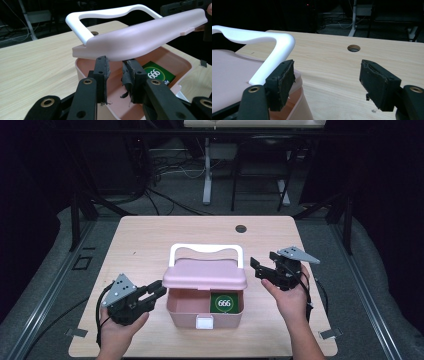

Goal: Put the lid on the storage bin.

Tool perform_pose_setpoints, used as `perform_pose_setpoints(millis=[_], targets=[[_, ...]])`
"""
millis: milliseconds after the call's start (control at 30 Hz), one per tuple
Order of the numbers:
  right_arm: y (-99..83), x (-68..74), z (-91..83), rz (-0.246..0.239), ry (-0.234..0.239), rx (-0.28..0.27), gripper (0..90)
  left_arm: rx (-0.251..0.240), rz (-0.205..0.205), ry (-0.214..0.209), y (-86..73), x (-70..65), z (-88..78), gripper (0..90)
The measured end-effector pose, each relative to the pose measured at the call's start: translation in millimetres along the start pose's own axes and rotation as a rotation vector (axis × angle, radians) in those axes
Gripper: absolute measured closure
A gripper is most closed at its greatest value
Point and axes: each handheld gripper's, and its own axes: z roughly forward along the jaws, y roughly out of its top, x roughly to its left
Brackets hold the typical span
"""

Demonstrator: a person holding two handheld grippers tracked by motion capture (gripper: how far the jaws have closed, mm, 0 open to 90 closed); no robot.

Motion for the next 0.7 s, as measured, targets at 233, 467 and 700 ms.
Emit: perform_pose_setpoints(millis=[233, 467, 700], targets=[[-0.4, -0.5, 0.4, 0.0, -0.002, -0.001, 27.7, 0.013, -0.003, -0.002, -9.2, -2.6, -1.6, 73.3], [-0.8, -0.9, 0.4, 0.002, -0.005, 0.0, 27.8, 0.02, -0.008, -0.009, -21.2, -3.9, -2.5, 73.3], [-1.2, -0.8, 0.8, 0.002, -0.005, -0.001, 27.8, 0.019, -0.03, -0.014, -31.3, -5.3, -1.9, 73.3]])
